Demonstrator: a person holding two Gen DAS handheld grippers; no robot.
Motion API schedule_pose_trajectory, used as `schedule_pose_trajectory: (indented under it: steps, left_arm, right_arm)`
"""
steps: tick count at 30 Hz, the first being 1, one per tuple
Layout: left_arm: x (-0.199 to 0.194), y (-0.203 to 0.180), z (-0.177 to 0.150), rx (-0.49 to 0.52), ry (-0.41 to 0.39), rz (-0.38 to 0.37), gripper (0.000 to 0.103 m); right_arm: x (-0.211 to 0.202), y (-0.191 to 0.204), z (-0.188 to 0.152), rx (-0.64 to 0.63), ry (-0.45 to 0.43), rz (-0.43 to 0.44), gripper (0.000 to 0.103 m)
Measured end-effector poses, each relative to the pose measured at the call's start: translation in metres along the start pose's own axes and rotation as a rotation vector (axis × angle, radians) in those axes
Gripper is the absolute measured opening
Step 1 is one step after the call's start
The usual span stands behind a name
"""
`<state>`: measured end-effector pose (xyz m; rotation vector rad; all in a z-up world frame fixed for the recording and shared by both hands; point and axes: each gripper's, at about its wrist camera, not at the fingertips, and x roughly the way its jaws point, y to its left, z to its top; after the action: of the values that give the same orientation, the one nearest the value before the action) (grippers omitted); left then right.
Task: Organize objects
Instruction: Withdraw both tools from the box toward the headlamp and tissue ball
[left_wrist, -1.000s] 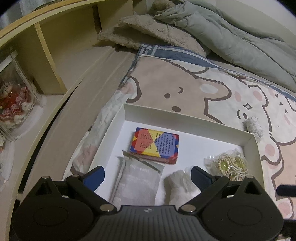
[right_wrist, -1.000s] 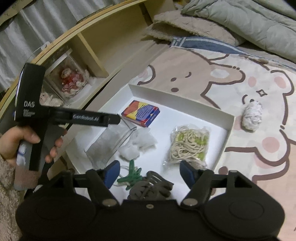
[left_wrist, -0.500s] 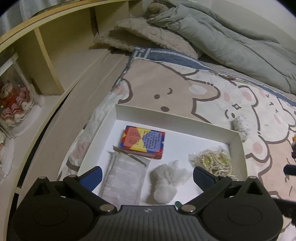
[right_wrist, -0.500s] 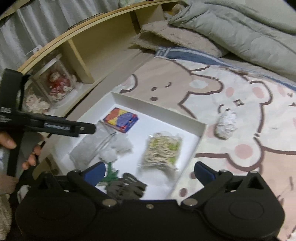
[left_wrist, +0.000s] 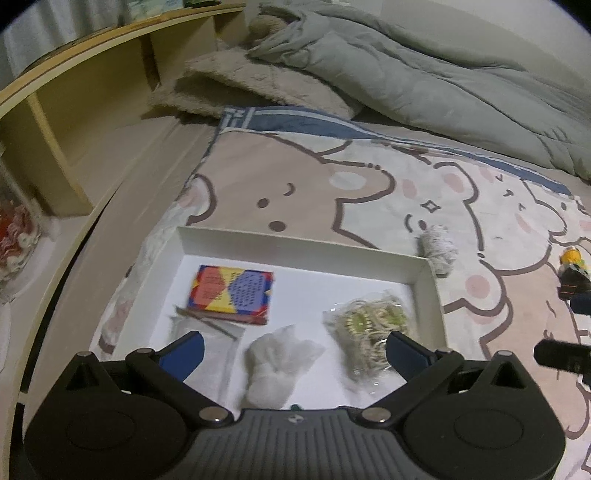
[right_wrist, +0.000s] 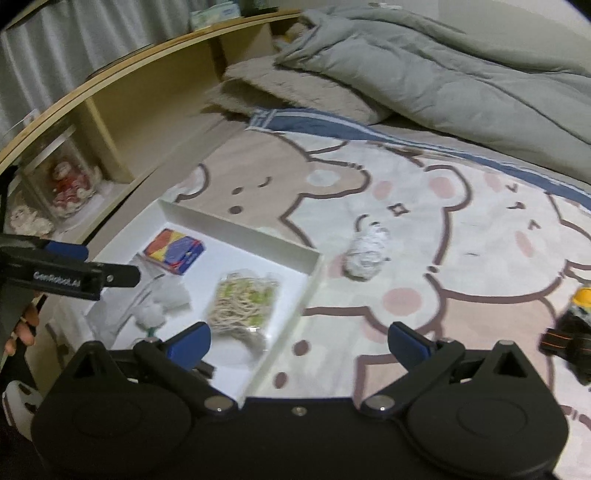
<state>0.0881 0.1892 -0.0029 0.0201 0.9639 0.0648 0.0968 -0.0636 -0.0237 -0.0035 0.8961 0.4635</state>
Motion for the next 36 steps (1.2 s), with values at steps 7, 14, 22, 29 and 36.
schedule_pose_trajectory:
  steps: [7, 14, 22, 29, 36]
  left_arm:
    - [0.003, -0.029, 0.007, 0.024, -0.011, -0.038, 0.103]
    - [0.007, -0.061, 0.016, 0.05, -0.024, -0.076, 0.103]
    - [0.013, -0.092, 0.027, 0.068, -0.041, -0.105, 0.103]
    - [0.018, -0.116, 0.037, 0.065, -0.075, -0.138, 0.103]
    - [0.026, -0.135, 0.048, 0.084, -0.123, -0.137, 0.103]
  right_arm:
    - [-0.012, -0.029, 0.001, 0.035, -0.02, -0.063, 0.103]
    - [-0.025, -0.061, 0.001, 0.078, -0.044, -0.127, 0.103]
    - [-0.04, -0.098, 0.0, 0.123, -0.072, -0.188, 0.103]
    - [-0.048, -0.128, 0.0, 0.176, -0.091, -0.226, 0.103]
    - [-0.054, -0.158, 0.003, 0.224, -0.104, -0.274, 0.103]
